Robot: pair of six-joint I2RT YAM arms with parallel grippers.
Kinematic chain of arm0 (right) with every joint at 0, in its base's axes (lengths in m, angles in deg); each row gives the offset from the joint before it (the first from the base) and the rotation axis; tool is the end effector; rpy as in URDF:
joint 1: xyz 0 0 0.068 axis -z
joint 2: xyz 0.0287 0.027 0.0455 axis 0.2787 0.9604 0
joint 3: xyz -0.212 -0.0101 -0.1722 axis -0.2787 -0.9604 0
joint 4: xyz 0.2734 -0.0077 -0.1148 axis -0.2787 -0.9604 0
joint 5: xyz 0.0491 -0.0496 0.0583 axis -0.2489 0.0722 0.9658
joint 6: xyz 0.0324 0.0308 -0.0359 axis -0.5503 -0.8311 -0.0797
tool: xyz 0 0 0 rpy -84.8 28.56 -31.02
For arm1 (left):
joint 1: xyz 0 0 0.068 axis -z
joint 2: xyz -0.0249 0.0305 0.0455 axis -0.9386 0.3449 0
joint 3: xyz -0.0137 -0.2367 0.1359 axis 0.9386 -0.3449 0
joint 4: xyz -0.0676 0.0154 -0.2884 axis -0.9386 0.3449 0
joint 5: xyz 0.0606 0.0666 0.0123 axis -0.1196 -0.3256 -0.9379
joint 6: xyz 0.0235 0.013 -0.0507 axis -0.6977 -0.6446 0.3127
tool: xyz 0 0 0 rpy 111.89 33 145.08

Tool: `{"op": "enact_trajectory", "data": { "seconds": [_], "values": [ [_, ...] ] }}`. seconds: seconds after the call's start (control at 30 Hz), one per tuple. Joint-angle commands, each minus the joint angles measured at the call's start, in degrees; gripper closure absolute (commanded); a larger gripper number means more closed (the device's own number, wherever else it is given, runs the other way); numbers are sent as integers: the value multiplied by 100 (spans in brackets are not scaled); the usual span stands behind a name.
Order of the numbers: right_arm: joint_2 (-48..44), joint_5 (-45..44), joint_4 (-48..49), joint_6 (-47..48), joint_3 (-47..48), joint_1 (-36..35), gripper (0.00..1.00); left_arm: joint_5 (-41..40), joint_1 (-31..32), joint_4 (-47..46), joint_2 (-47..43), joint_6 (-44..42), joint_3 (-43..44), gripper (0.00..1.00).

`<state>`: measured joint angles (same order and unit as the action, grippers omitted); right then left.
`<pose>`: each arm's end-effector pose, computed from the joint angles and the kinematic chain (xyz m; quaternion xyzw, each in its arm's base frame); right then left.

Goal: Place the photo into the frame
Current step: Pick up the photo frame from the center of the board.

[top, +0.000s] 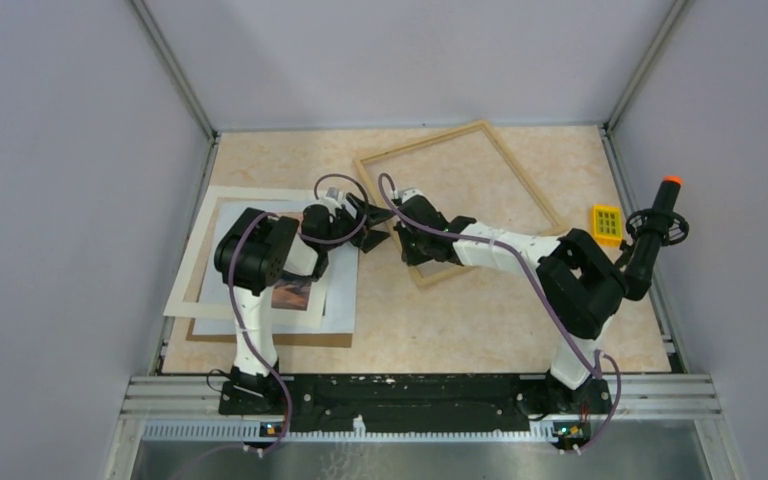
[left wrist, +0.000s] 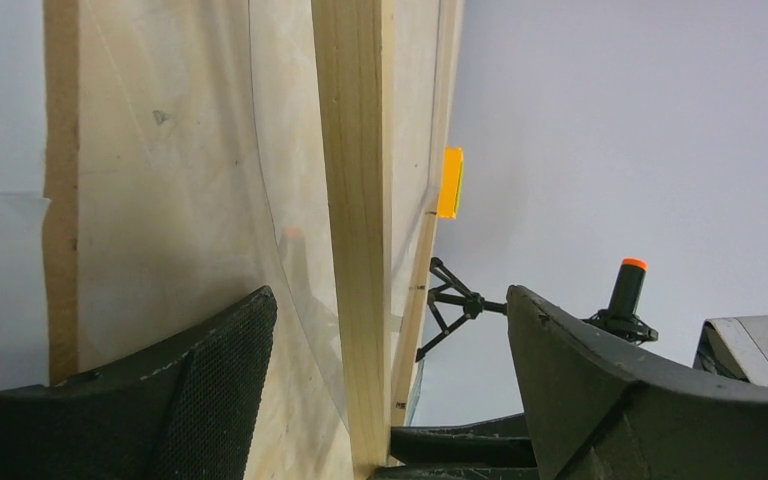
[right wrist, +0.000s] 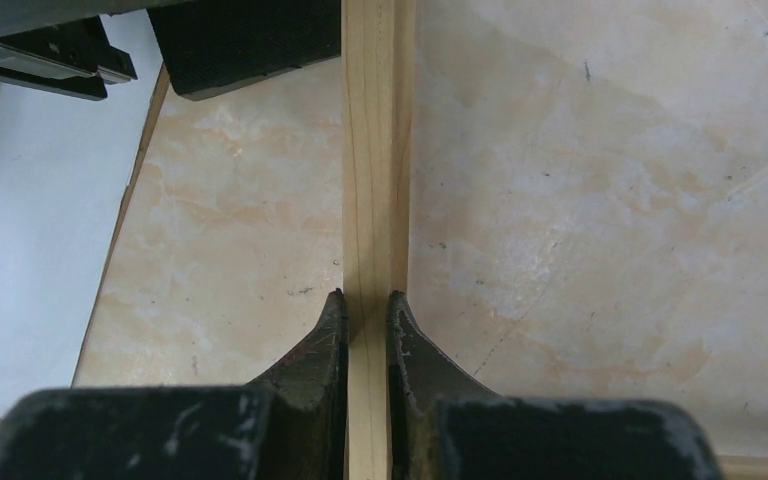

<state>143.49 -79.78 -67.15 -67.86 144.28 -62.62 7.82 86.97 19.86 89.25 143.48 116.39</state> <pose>0.2910 0.2981 0.1710 -0.1869 0.9230 0.1304 0.3099 0.3581 -0.1340 0.0571 -0.2340 0.7343 -0.5948 0.2287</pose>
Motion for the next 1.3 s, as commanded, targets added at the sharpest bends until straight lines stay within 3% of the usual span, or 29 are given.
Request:
{"op": "enact_trajectory", "data": {
  "seconds": [0.0, 0.3, 0.43, 0.87, 1.27],
  "values": [
    [-293, 260, 421, -170, 23, 46, 100, -245, 106, 747, 262, -214, 23, 11],
    [-386, 314, 447, -227, 42, 114, 100, -186, 181, 323, 39, 460, -427, 8],
    [-382, 332, 458, -236, 75, 126, 100, -179, 279, 333, -15, 615, -523, 1],
    [-423, 386, 430, -236, 130, 160, 100, -226, 596, 28, 237, 992, -421, 4],
    [-490, 411, 393, -235, 129, 170, 100, -531, 629, 1097, -153, 516, -344, 6]
  ]
}}
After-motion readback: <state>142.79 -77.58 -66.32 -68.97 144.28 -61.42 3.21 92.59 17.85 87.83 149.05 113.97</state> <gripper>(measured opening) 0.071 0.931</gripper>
